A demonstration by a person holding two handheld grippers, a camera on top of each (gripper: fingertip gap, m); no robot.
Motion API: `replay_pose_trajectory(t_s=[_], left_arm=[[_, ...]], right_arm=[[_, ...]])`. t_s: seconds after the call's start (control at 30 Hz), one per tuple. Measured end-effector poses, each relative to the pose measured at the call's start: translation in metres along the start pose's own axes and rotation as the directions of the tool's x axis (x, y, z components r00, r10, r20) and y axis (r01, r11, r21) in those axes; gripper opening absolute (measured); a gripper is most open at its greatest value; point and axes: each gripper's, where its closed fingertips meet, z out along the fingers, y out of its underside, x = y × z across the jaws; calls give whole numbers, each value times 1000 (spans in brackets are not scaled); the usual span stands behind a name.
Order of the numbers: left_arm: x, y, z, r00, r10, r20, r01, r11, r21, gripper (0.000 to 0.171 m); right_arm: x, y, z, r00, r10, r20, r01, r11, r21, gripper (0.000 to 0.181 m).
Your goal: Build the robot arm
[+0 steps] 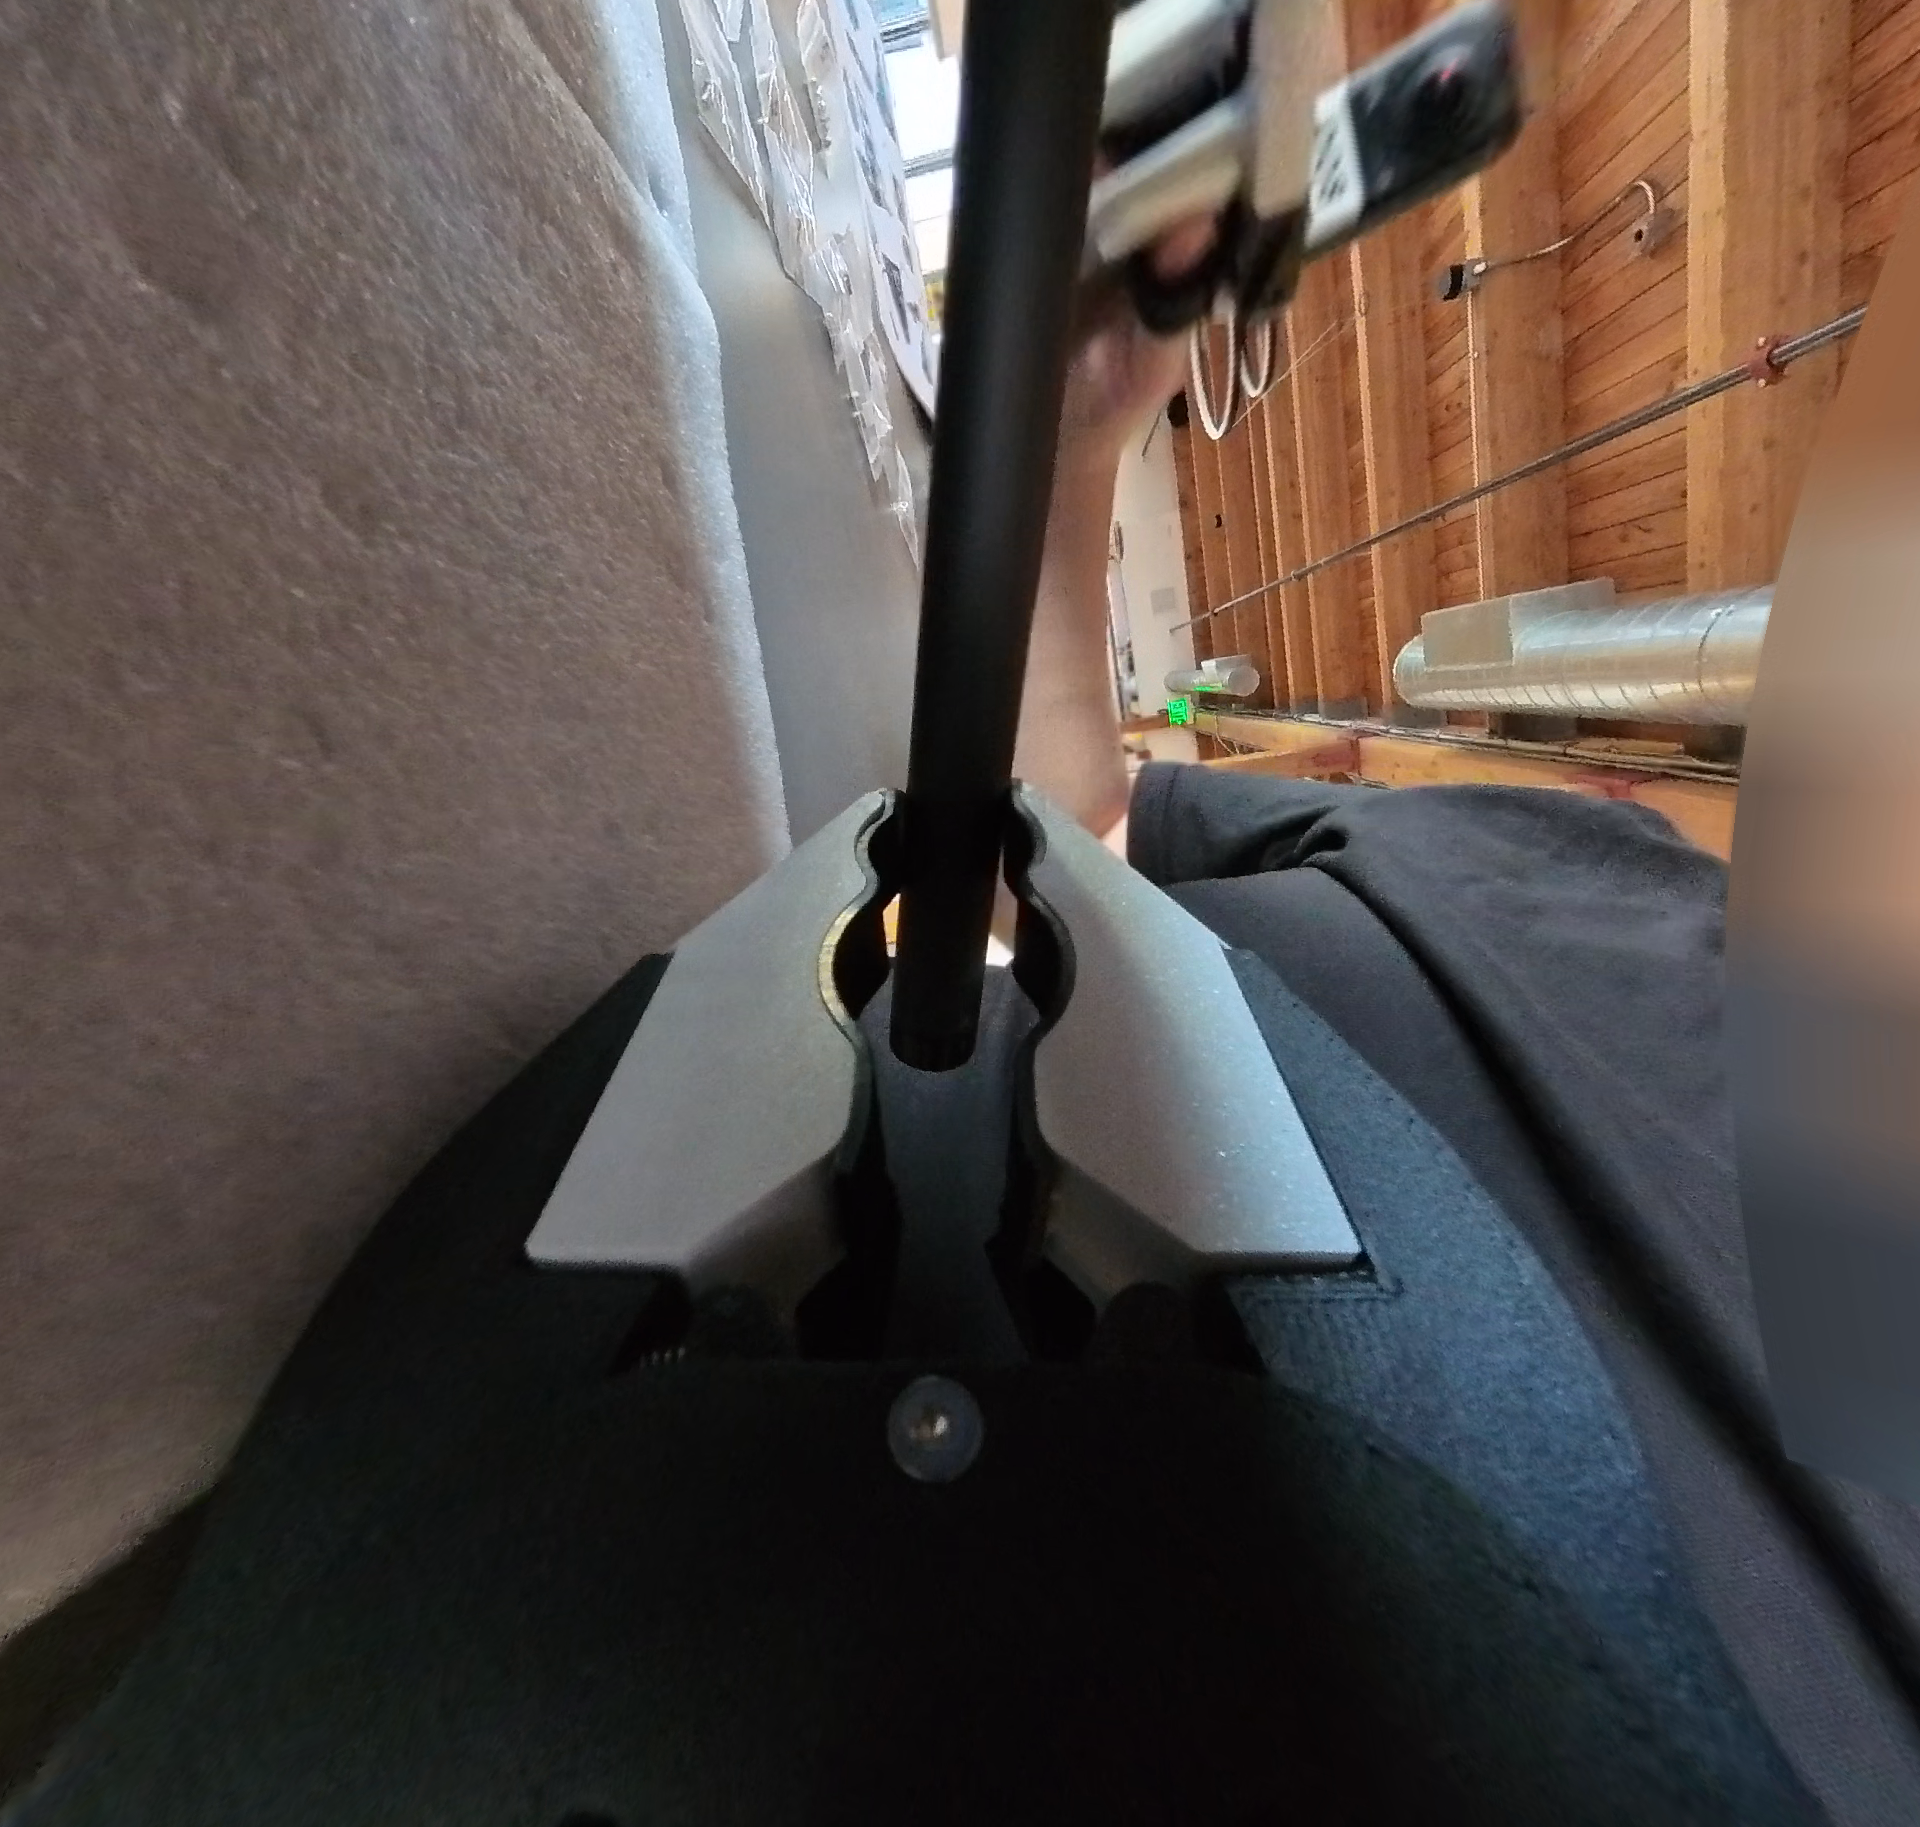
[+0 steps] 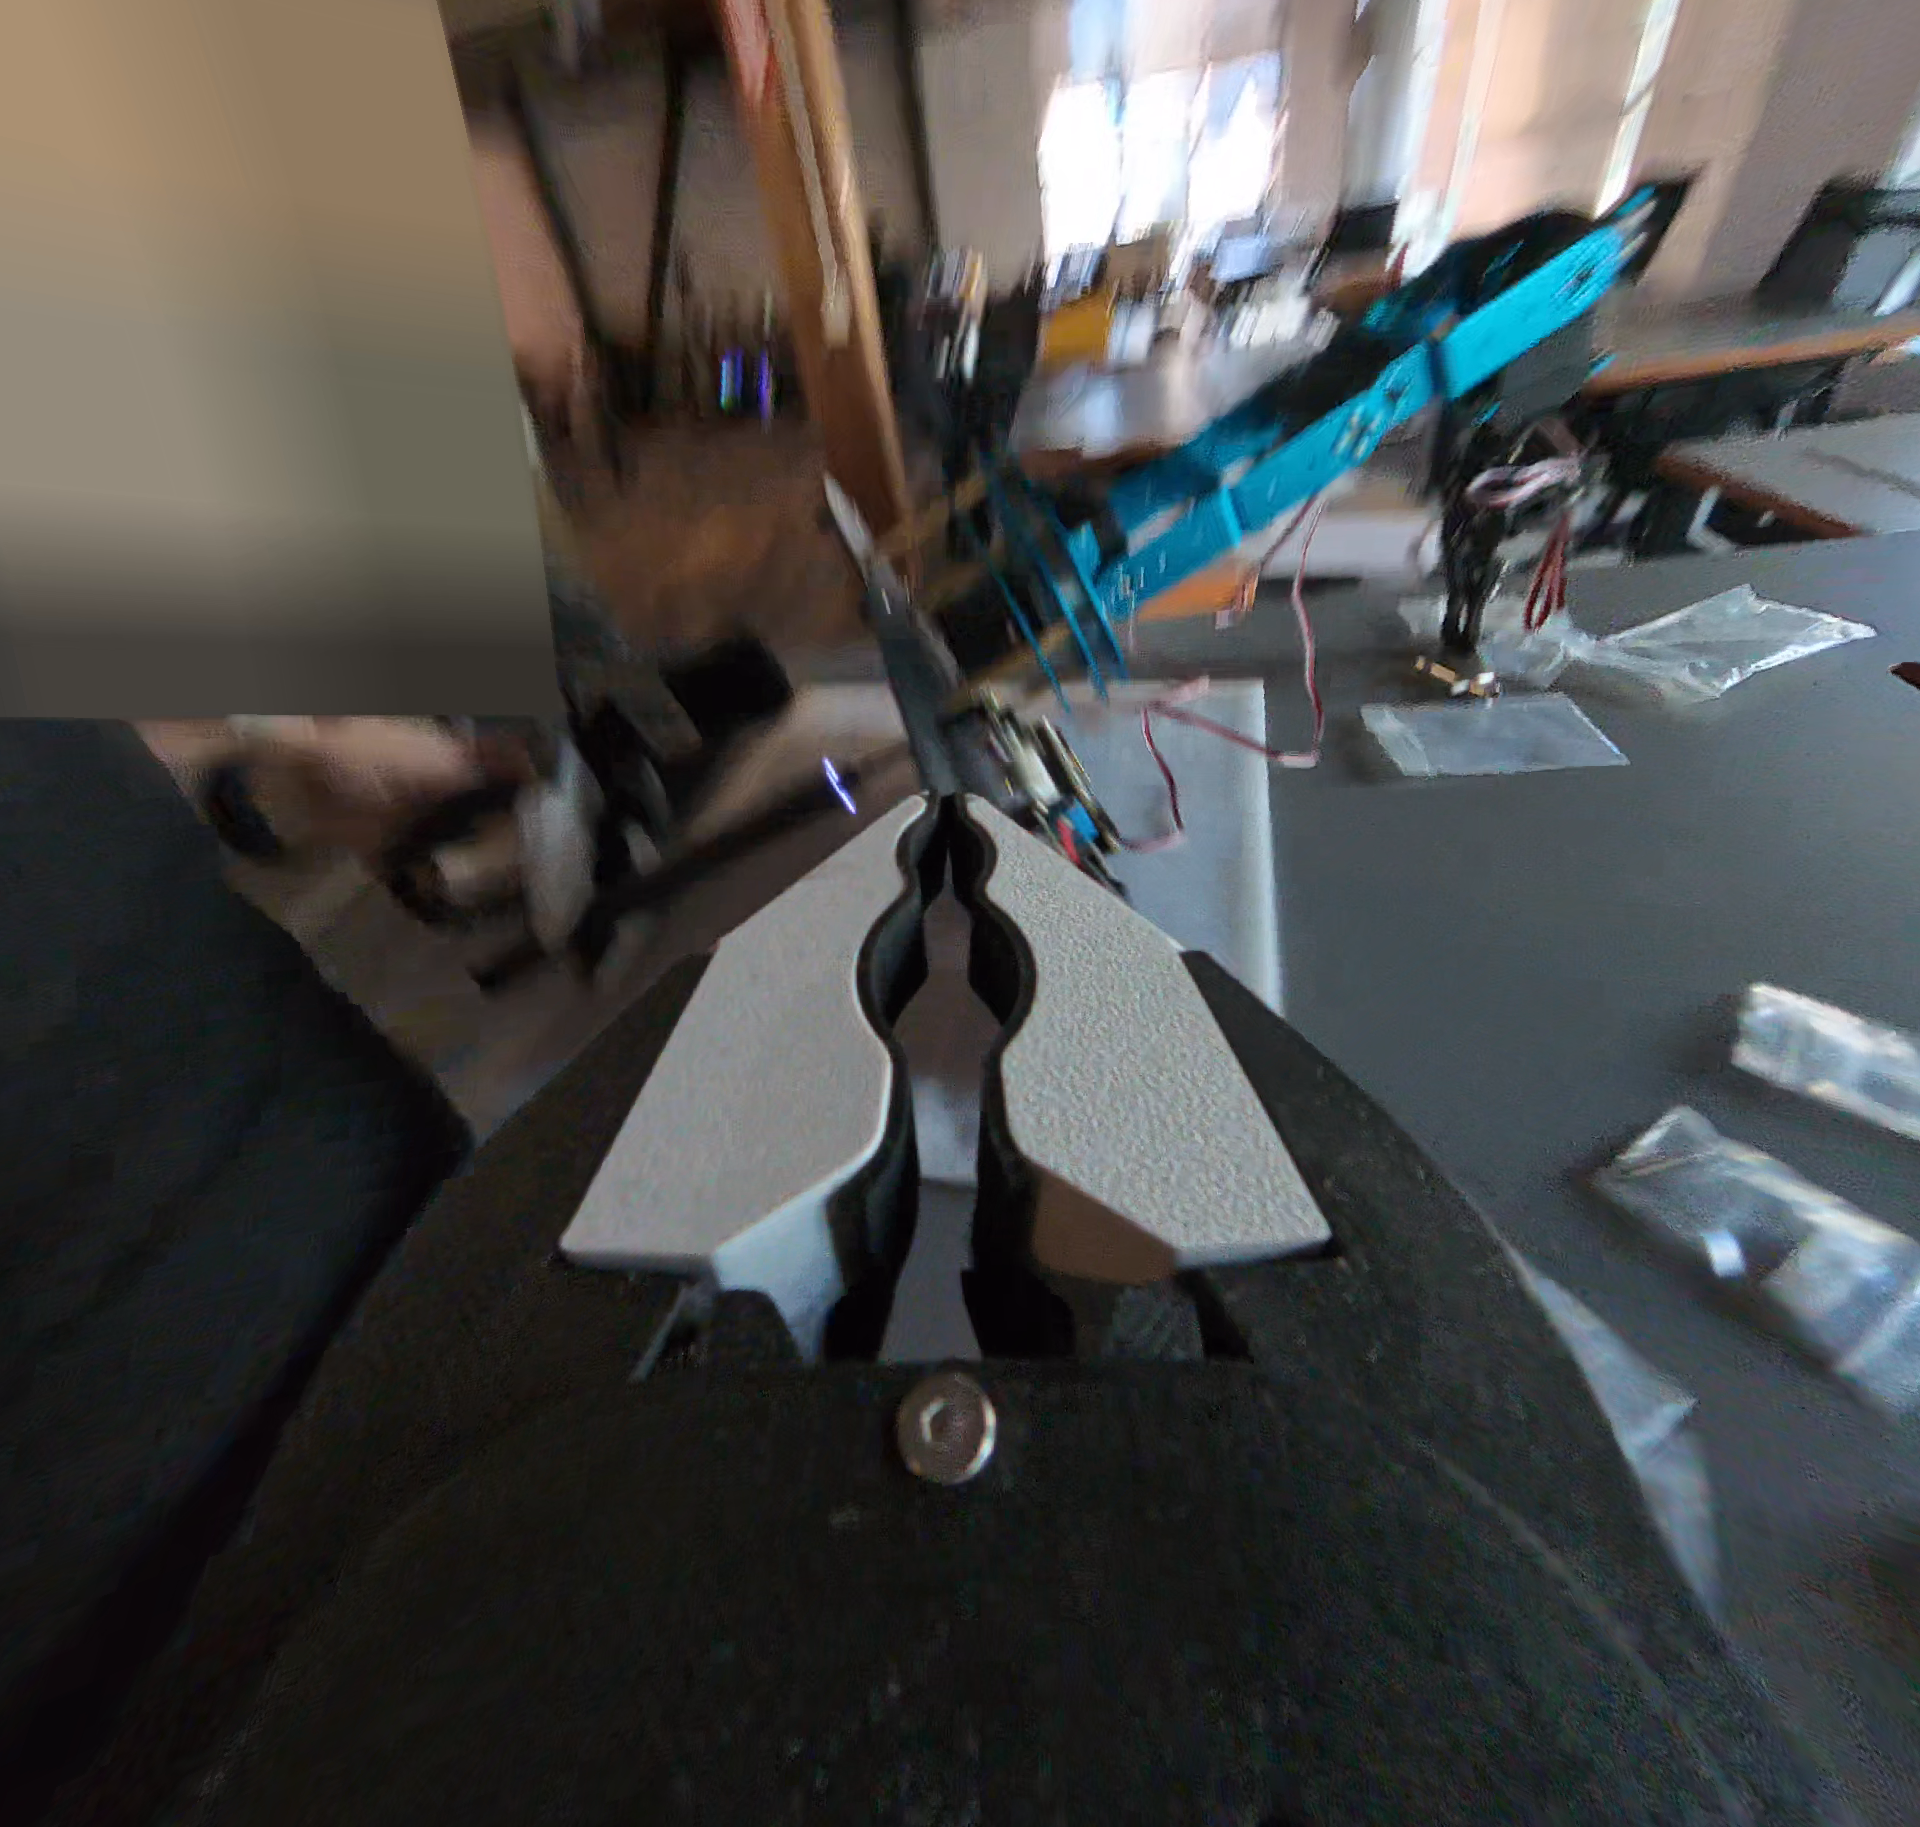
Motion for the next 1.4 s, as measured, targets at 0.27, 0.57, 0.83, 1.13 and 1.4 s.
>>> replay_pose_trajectory(t_s=[0.27,0.57,0.83,1.13,1.4], left_arm=[[1,1,3,1000,3,-18,-3,1000,-13,17],[3,1,0,999,12,-30,-12,1000,-28,17],[2,2,-1,1000,23,-13,-24,1000,-13,17],[4,15,26,1000,22,8,-22,1000,-15,17],[4,14,51,1000,23,19,-23,1000,-9,17]], right_arm=[[-53,56,56,837,538,-101,-511,833,211,37],[-88,78,112,551,806,215,-817,574,-54,25],[-96,88,113,641,752,154,-739,659,-143,18],[-99,93,83,660,742,117,-732,670,-121,18],[-92,94,58,678,727,111,-717,687,-117,19]])
